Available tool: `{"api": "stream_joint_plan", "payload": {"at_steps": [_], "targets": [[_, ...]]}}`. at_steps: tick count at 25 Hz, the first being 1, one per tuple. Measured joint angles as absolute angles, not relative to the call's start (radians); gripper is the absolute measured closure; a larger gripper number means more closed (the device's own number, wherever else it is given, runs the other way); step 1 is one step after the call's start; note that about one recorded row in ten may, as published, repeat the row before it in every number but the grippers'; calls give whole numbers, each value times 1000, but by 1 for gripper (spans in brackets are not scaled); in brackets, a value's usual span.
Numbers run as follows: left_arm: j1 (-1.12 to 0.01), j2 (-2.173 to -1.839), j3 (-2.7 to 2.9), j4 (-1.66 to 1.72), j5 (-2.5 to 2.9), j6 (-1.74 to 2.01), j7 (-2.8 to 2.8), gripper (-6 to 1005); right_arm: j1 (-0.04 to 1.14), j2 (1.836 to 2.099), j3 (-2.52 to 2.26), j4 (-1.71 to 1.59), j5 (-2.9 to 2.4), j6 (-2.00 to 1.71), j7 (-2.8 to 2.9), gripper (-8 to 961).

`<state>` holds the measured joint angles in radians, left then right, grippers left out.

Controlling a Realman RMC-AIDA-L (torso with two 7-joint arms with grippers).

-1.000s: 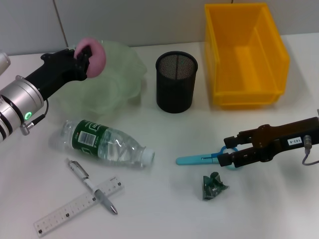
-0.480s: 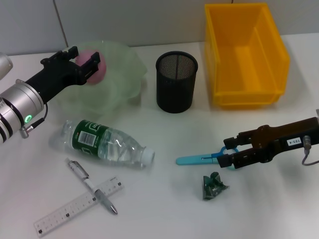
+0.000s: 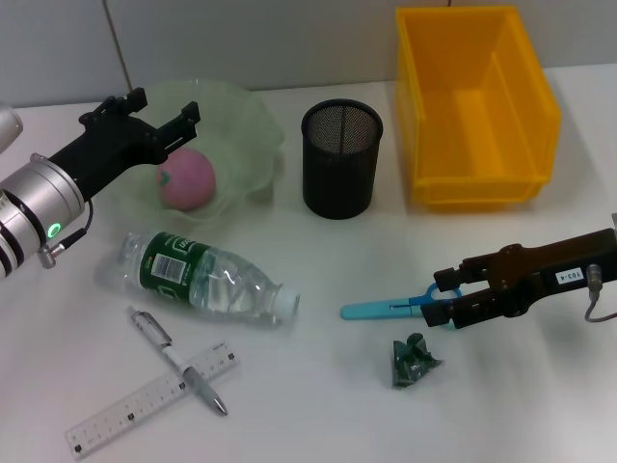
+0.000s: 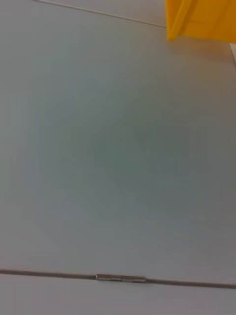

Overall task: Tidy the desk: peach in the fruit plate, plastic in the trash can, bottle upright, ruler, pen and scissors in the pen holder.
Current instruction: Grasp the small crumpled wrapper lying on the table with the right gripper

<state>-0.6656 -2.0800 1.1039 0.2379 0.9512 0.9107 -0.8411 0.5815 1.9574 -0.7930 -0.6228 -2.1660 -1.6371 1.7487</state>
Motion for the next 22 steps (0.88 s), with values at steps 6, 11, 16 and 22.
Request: {"api": "stream_joint_plan", "payload": {"at_steps": [6,11,16,22], "targets": [[-658,-2080,1105,238,950,938,-841,184,581,1957,-793,-623,-2166,-1634,1749,235],[-622,-2070,1156,265,953,1071,-905,184,587,1957,-793,-623,-2166,-1634,1749,238],[-533,-2056,1307,398,963,1203,-1050,184,592,1956,-794,-623,-2171,-1637,1749,241],[-435,-2036,1356,582,1154,1358,-1189,183,593,1950,-794,-631,-2192,-1648,1757,244]]}}
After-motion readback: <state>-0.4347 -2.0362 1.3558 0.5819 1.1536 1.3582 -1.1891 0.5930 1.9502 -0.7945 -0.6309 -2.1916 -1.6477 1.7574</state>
